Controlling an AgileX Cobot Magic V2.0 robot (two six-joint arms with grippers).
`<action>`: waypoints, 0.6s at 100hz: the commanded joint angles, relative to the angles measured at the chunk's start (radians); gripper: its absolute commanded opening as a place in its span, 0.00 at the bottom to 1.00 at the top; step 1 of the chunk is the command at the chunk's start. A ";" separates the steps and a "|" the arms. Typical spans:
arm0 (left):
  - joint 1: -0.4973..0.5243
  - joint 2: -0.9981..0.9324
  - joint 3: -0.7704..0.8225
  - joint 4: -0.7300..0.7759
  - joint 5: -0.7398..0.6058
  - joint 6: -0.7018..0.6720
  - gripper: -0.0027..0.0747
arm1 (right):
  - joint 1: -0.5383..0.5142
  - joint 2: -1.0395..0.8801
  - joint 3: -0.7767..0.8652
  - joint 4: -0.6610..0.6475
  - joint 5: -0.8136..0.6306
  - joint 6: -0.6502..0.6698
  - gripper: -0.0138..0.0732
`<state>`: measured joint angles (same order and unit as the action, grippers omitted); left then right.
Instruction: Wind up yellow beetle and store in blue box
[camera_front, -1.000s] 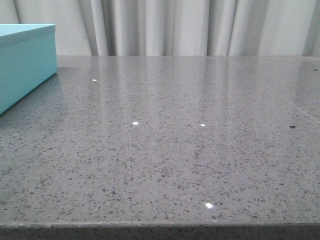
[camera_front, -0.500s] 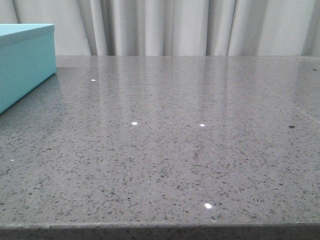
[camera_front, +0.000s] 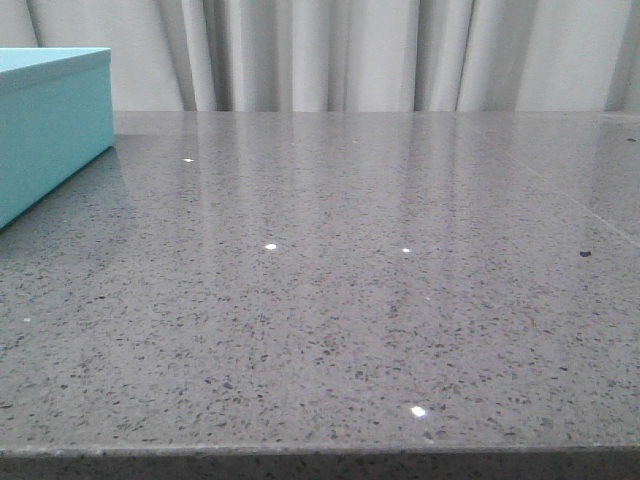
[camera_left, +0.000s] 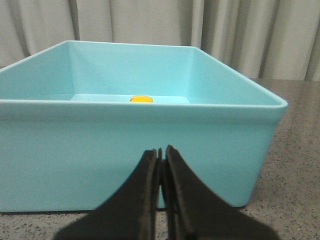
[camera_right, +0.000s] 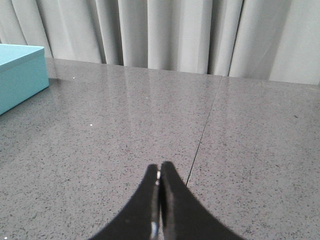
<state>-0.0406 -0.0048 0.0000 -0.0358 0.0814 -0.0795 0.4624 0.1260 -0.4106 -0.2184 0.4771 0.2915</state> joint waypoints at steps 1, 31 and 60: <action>-0.008 -0.033 0.021 -0.005 -0.073 -0.003 0.01 | -0.001 0.010 -0.026 -0.022 -0.080 -0.007 0.08; -0.008 -0.033 0.021 -0.005 -0.073 -0.003 0.01 | -0.001 0.010 -0.026 -0.022 -0.080 -0.007 0.08; -0.008 -0.033 0.021 -0.005 -0.073 -0.003 0.01 | -0.054 0.010 0.037 -0.019 -0.229 -0.007 0.08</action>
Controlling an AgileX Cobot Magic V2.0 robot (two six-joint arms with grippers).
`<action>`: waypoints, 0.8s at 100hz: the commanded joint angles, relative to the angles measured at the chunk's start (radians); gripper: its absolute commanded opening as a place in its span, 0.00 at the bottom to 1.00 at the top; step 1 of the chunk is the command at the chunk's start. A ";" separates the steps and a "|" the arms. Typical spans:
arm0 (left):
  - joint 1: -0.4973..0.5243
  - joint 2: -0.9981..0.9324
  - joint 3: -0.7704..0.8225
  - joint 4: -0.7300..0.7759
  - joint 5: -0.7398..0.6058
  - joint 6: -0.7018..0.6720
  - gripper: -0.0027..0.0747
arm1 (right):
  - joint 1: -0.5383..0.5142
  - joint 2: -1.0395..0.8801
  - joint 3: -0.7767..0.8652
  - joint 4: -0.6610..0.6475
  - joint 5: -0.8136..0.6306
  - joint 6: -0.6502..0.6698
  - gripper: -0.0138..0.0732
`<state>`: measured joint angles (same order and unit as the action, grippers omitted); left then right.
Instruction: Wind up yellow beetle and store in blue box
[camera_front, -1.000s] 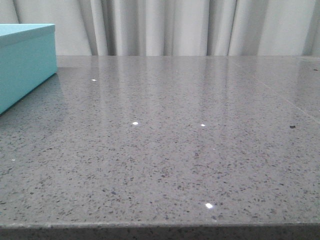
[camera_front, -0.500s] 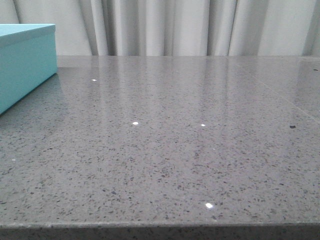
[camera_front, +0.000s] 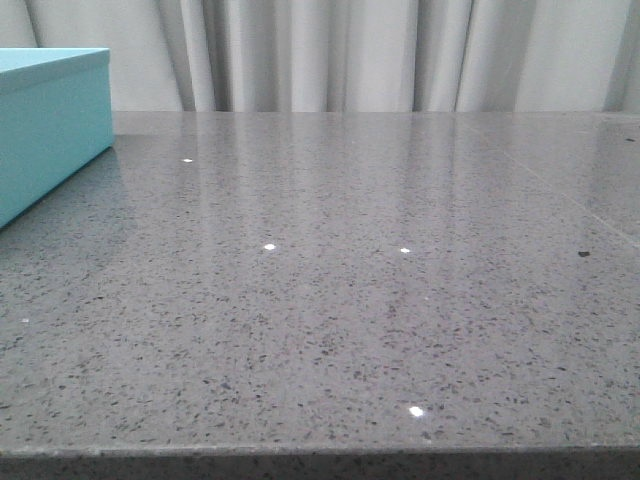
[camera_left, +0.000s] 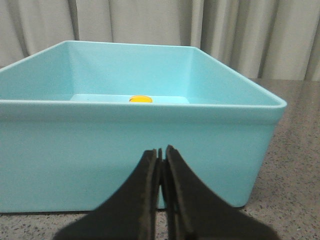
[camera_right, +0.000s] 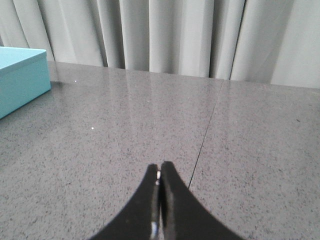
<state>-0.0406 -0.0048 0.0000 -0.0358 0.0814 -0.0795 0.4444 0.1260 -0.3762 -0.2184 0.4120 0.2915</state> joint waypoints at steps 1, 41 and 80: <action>-0.008 -0.033 0.021 -0.005 -0.073 -0.003 0.01 | -0.046 0.010 0.012 -0.018 -0.186 -0.007 0.08; -0.008 -0.033 0.021 -0.005 -0.073 -0.003 0.01 | -0.378 -0.041 0.292 0.087 -0.587 -0.054 0.08; -0.008 -0.032 0.021 -0.005 -0.073 -0.003 0.01 | -0.485 -0.159 0.389 0.114 -0.392 -0.067 0.08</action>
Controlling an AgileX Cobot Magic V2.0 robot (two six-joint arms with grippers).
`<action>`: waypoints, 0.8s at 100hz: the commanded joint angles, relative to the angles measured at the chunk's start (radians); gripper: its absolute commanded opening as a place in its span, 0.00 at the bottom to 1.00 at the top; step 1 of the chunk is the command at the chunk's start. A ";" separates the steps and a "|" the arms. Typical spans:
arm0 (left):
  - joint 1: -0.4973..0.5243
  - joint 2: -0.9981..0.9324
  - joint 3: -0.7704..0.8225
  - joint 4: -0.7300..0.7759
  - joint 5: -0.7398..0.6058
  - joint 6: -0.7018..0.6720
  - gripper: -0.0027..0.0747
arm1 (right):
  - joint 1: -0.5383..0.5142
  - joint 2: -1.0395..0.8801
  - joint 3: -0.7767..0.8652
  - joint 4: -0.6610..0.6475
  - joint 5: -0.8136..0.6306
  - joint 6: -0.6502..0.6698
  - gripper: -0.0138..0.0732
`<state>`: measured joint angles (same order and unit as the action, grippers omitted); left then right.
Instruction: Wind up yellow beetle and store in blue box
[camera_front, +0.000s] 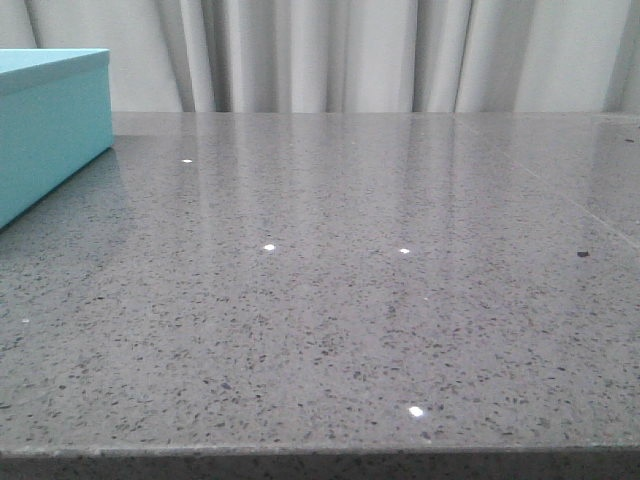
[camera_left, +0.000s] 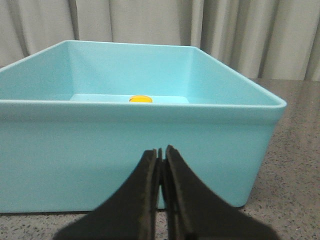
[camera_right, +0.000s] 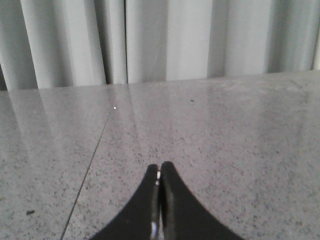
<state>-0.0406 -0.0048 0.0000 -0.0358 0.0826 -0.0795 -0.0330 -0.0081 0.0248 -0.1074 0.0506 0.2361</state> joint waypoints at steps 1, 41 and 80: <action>-0.008 -0.032 0.021 -0.005 -0.074 -0.003 0.01 | -0.008 -0.025 -0.012 0.003 -0.028 -0.011 0.08; -0.008 -0.032 0.021 -0.005 -0.074 -0.003 0.01 | -0.008 -0.025 -0.012 0.003 -0.019 -0.011 0.08; -0.008 -0.032 0.021 -0.005 -0.074 -0.003 0.01 | -0.008 -0.025 -0.012 0.003 -0.019 -0.011 0.08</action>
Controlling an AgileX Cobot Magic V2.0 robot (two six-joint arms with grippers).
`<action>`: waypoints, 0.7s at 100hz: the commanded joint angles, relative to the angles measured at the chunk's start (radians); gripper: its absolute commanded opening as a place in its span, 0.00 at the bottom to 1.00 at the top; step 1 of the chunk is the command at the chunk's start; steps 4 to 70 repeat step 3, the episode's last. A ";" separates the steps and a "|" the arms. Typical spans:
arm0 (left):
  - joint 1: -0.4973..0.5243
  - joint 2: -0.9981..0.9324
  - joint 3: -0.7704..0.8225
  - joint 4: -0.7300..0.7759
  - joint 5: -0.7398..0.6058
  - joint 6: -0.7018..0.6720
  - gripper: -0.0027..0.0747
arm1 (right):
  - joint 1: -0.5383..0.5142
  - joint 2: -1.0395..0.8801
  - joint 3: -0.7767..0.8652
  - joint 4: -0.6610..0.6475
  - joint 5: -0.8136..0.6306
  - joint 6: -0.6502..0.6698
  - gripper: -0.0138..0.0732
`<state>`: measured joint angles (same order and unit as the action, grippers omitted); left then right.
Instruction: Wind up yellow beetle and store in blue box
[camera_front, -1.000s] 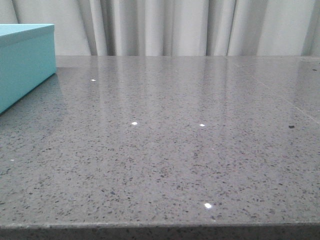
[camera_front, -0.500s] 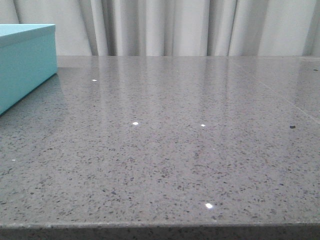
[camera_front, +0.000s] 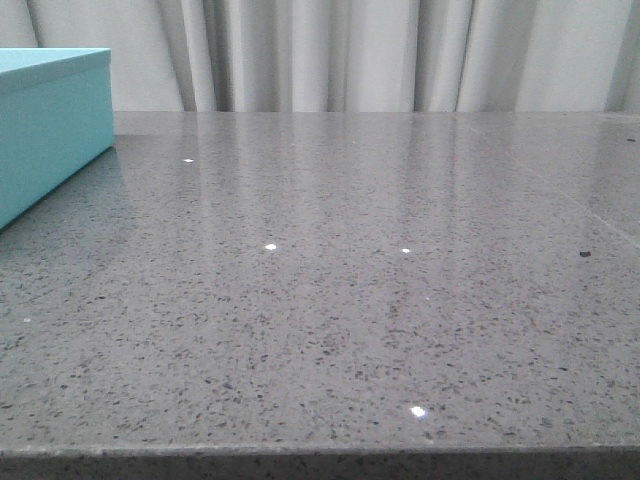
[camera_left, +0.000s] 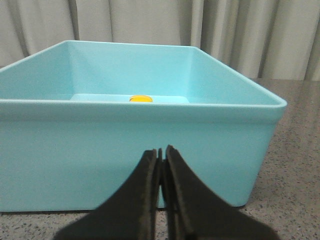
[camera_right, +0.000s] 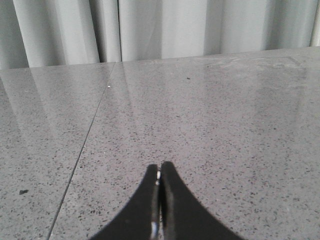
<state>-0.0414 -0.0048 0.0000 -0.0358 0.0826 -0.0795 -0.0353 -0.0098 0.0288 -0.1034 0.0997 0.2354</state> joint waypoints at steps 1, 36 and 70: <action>-0.008 -0.032 0.021 -0.005 -0.074 -0.003 0.01 | -0.006 -0.023 -0.016 -0.001 -0.068 -0.011 0.08; -0.008 -0.032 0.021 -0.005 -0.074 -0.003 0.01 | -0.006 -0.023 -0.016 -0.001 -0.068 -0.011 0.08; -0.008 -0.032 0.021 -0.005 -0.074 -0.003 0.01 | -0.006 -0.023 -0.016 -0.001 -0.068 -0.011 0.08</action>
